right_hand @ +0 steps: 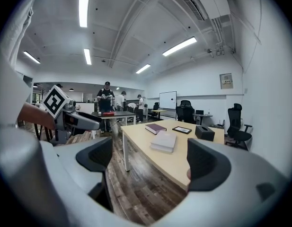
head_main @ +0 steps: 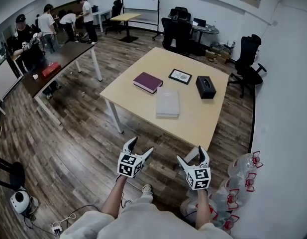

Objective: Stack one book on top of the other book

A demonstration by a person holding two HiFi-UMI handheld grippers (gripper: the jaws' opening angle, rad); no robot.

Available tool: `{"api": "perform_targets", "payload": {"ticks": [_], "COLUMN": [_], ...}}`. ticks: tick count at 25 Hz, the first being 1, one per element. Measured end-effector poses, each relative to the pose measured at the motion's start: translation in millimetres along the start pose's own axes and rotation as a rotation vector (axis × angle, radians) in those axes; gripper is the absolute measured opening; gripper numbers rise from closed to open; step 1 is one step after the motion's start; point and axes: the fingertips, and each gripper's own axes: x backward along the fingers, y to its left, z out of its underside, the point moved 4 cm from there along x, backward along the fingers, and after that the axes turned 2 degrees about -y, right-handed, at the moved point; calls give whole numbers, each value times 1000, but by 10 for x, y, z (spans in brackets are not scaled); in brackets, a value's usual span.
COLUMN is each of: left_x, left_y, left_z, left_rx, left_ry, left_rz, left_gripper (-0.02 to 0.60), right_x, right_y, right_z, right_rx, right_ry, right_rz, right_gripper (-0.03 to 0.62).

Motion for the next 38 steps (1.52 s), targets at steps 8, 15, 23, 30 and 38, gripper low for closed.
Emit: {"api": "perform_targets", "payload": {"ticks": [8, 15, 23, 30, 38], "left_x": [-604, -986, -1269, -1415, -1740], "left_y": [539, 961, 1221, 1308, 1358], "left_z": [-279, -468, -535, -504, -517], "left_rx": [-9, -12, -10, -6, 1], "left_ry": [-7, -23, -26, -10, 4], "left_rz": [32, 50, 65, 77, 90], "left_gripper": [379, 379, 379, 379, 379], "right_x": [-743, -1241, -1569, -1718, -1942], "right_y": [-255, -363, -462, -480, -663], "right_z": [-236, -387, -446, -423, -396], "right_rx": [5, 15, 21, 11, 4], "right_ry": [-4, -6, -7, 1, 13], "right_rz": [31, 54, 71, 74, 68], "right_gripper": [485, 485, 485, 485, 485]}}
